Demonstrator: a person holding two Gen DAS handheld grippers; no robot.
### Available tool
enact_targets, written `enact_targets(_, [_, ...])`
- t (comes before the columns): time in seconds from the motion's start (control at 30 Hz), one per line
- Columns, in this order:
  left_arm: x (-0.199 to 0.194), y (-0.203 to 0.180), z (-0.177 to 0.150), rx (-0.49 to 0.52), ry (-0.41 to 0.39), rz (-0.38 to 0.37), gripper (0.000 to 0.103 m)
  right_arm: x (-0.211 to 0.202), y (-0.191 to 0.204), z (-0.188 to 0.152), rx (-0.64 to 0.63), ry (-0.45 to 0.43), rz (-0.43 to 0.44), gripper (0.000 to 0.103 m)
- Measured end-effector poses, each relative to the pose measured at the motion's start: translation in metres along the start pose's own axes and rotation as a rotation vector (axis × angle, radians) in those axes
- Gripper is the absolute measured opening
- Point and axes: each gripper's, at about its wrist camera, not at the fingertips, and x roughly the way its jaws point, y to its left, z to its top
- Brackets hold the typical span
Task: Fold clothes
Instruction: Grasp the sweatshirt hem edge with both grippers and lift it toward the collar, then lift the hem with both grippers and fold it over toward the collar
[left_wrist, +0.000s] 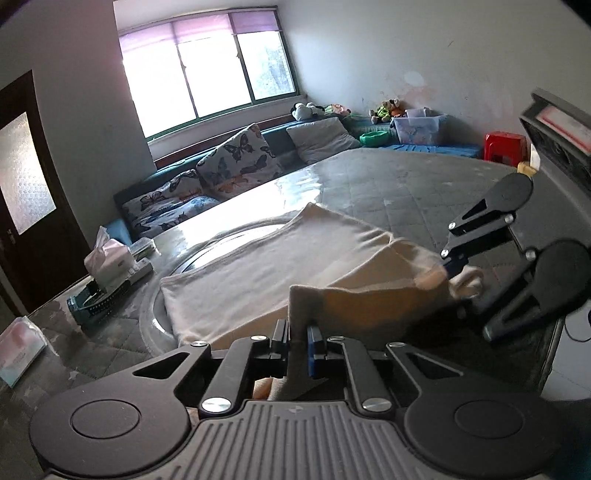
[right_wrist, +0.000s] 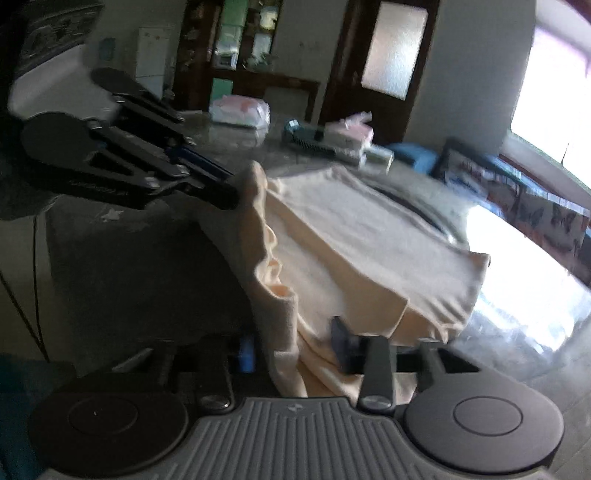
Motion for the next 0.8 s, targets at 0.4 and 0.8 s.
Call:
enact_targets(0.4, [-0.010,-0.022,-0.037,0.205,0.017,0.095,0.031,-0.009,-0.019,0.015,0.104,-0.034,0.014,0.012])
enact_targets(0.8, [-0.012,-0.025,-0.042,0.280,0.013,0.151,0.007,-0.014,-0.014,0.015,0.108,-0.063,-0.021,0.010])
